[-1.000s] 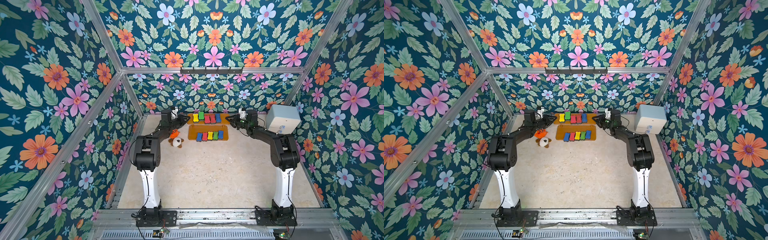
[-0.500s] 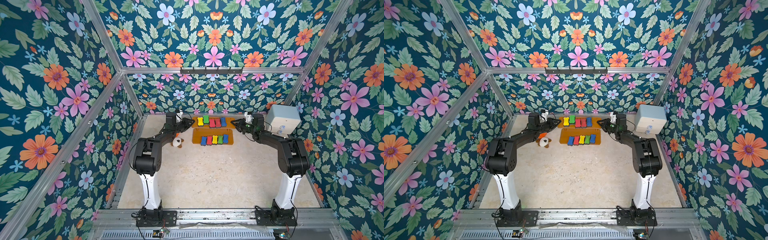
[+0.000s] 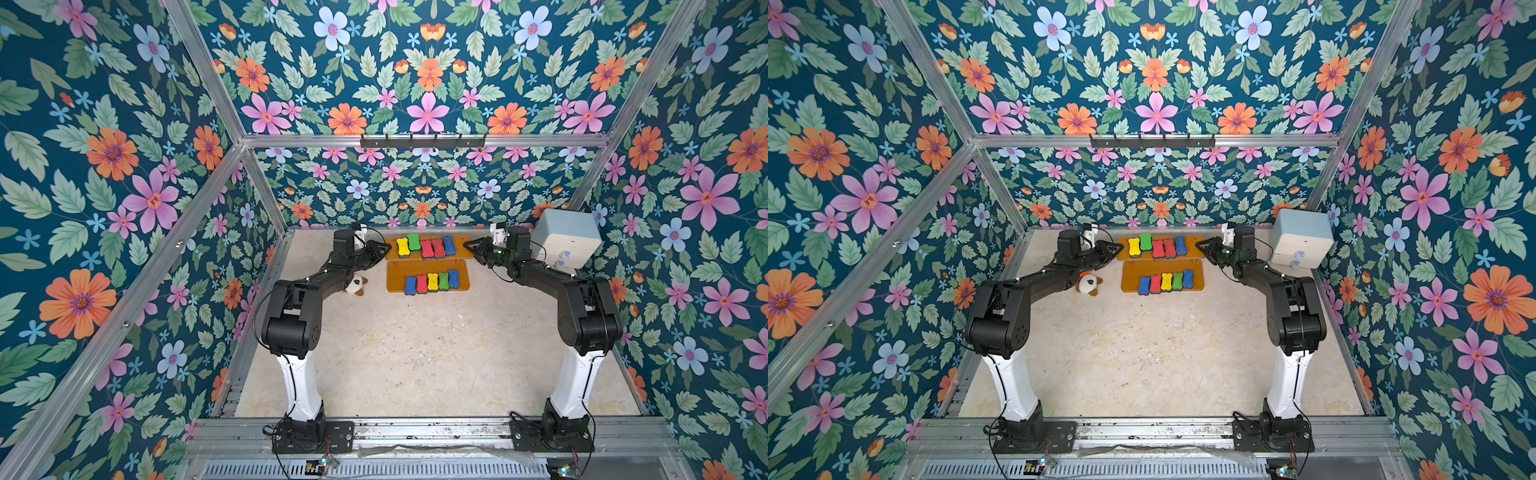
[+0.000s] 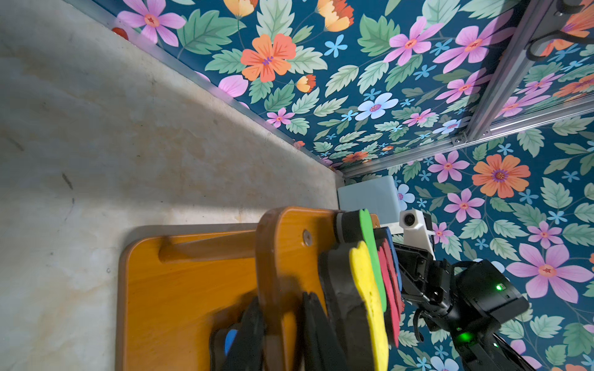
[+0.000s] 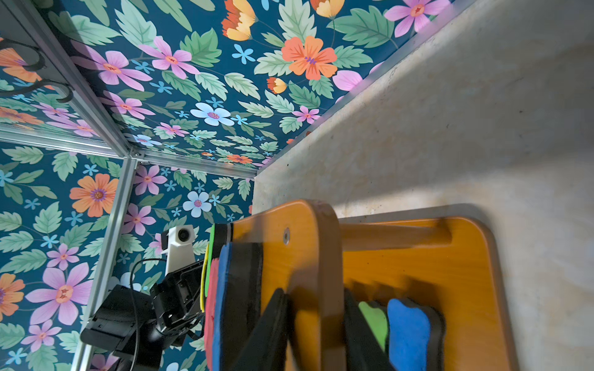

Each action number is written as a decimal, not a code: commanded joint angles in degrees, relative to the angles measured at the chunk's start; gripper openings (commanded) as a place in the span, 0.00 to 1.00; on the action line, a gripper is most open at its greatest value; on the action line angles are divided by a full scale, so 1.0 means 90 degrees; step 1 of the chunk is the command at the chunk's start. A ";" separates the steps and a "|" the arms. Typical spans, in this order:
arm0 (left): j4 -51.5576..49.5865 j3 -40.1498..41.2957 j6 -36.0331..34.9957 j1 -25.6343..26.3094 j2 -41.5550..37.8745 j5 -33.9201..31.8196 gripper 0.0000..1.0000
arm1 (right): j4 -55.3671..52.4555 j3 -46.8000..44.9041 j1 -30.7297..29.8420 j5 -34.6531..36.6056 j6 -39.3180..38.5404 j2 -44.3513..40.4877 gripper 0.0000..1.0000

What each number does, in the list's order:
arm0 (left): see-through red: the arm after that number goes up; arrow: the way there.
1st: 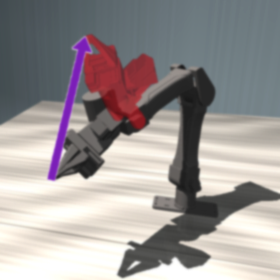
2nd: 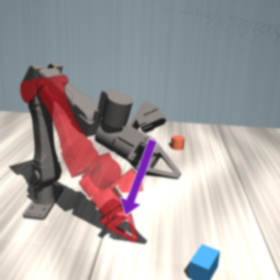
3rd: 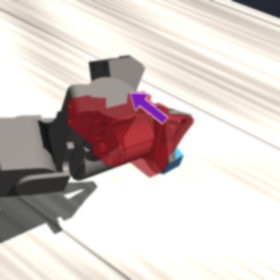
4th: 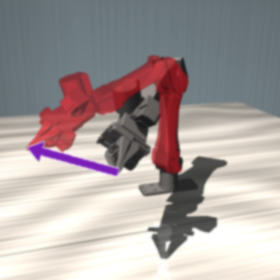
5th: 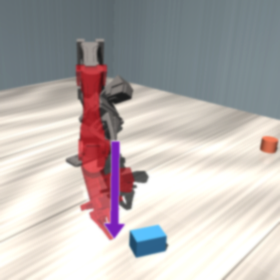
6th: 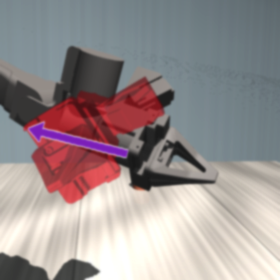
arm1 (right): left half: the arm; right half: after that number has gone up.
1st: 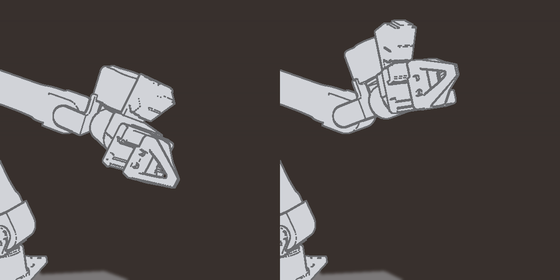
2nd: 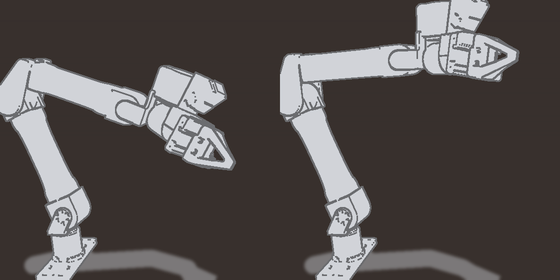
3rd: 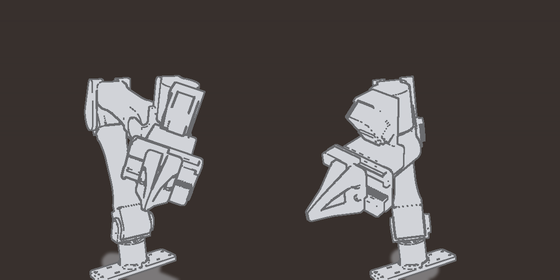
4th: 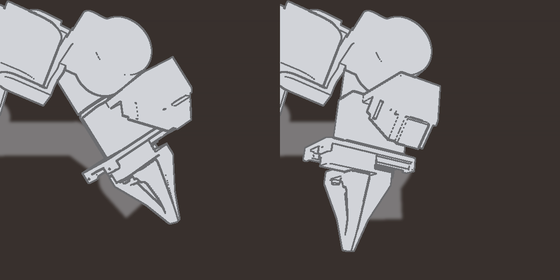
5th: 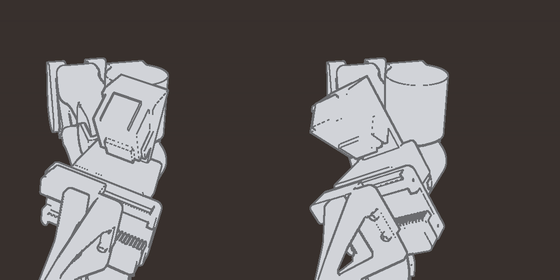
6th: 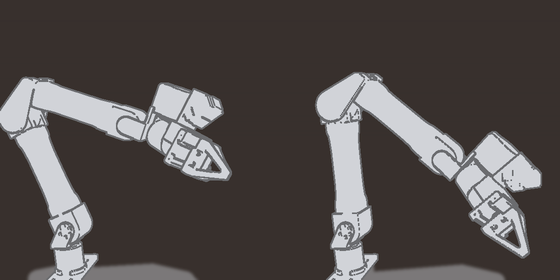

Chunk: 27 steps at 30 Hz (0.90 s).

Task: Remove the whiteboard erasers from the shelf
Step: Move the shelf to the center of the board.

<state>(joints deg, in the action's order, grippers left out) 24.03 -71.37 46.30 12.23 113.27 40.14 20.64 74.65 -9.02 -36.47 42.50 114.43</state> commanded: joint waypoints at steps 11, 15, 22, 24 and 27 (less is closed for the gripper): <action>-0.1128 -0.0080 -0.1303 0.0062 -0.0111 -0.0285 0.42 | -0.0527 -0.0012 0.0161 0.0434 -0.0700 -0.0148 0.52; -0.1424 -0.0206 -0.1493 0.0007 -0.0230 -0.0525 0.47 | -0.0757 -0.0004 0.0255 0.0543 -0.0877 -0.0351 0.57; -0.2600 -0.0751 -0.1840 0.0003 -0.0423 -0.1091 0.43 | -0.1466 0.0019 0.0367 0.0967 -0.1400 -0.0887 0.60; -0.2783 -0.0731 -0.1924 0.0020 -0.0574 -0.1260 0.43 | -0.1601 0.0026 0.0340 0.1012 -0.1528 -0.1051 0.60; -0.3117 -0.0693 -0.2164 0.0041 -0.0838 -0.1543 0.43 | -0.1918 0.0186 0.0072 0.1241 -0.1813 -0.1193 0.59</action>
<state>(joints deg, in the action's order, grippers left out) 0.60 -77.56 29.85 12.49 107.13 29.56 6.68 75.31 -6.90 -27.46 29.93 104.53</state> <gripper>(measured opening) 0.427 0.600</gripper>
